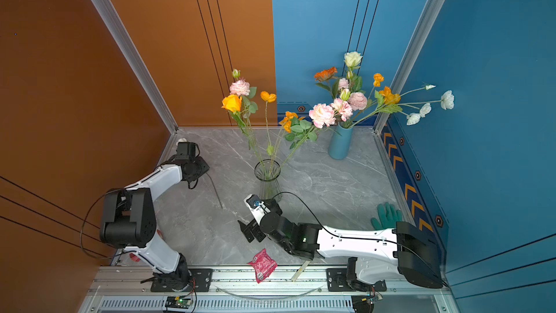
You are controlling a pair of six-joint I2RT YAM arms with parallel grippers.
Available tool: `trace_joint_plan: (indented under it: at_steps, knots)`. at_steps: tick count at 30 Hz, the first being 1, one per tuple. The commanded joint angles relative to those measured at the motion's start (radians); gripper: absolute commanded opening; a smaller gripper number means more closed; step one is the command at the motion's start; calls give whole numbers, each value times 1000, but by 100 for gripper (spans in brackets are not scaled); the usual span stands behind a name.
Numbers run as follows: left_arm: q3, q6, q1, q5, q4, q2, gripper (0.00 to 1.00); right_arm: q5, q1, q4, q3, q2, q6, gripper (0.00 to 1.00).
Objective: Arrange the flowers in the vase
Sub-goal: 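Move the left gripper down to the white bud stem and close on it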
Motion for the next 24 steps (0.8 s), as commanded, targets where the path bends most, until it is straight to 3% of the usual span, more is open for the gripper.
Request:
trace_joint_plan:
  at_steps: [1,7,24]
  knots:
    - [106,-53,30,-36,-65,105,37,-30,5,41,31,13,36,100]
    - [273,-29,60,-104,-156,258,32,-62,-23,38,34,27,36,100]
    - [418,27,76,-126,-184,405,30,-181,-139,94,-8,54,59,100]
